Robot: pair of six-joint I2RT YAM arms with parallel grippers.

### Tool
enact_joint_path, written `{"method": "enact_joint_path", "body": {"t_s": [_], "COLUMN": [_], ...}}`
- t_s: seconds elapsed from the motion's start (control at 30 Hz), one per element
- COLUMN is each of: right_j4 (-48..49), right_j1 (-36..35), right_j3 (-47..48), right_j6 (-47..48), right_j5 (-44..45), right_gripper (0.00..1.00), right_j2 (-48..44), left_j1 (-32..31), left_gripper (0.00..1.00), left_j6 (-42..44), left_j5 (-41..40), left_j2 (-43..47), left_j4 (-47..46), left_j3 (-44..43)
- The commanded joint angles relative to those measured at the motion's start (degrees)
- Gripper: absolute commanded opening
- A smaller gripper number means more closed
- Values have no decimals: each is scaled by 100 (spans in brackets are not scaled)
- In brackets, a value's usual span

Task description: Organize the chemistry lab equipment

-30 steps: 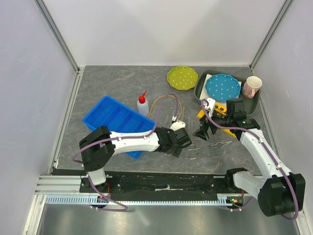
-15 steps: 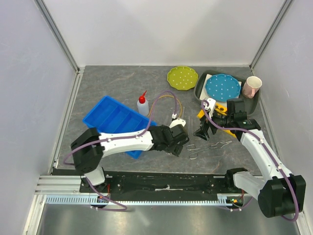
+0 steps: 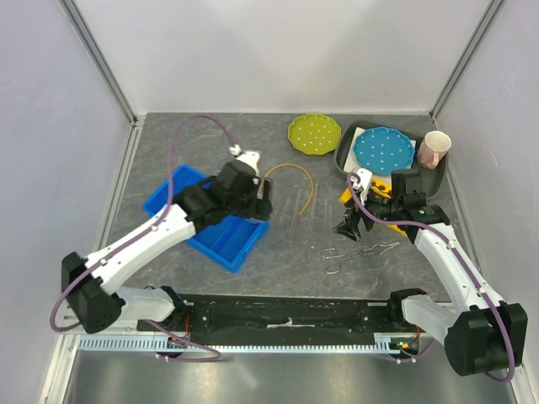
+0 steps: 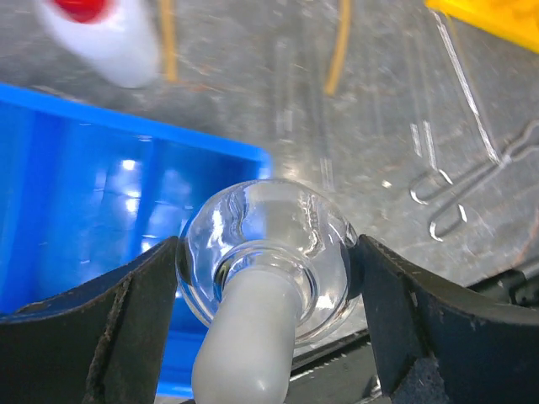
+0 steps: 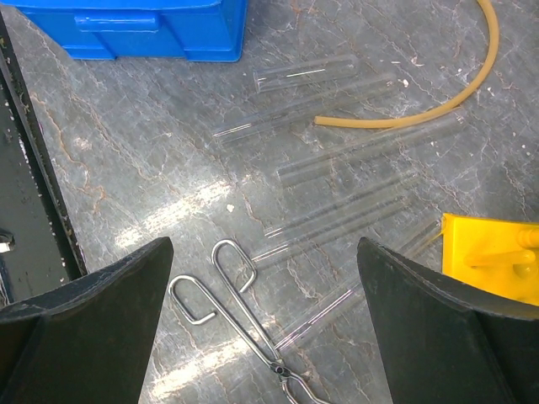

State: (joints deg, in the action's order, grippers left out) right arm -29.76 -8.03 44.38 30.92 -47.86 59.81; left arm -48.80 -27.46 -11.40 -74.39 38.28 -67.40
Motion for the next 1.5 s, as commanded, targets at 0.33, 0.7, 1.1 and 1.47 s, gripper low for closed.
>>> {"method": "enact_joint_path", "body": {"t_s": [0.33, 0.7, 1.1, 1.47], "right_j4": [154, 155, 146, 146], "right_j1": [3, 12, 4, 4], "right_j3": [-17, -35, -26, -26], "right_j6": [134, 143, 160, 178], "right_j5": [-84, -57, -40, -22], "right_gripper": [98, 98, 98, 98], "right_j2": [-128, -180, -216, -198], "left_j1": [3498, 4651, 4721, 4721], "left_gripper": [48, 49, 52, 84], "left_j6": [1156, 664, 4, 39], "left_j5": [-223, -486, -1233, -794], "left_j2": [479, -699, -1666, -1605], "left_j4": [-250, -1288, -1314, -1218], "left_j3": [552, 464, 464, 509]}}
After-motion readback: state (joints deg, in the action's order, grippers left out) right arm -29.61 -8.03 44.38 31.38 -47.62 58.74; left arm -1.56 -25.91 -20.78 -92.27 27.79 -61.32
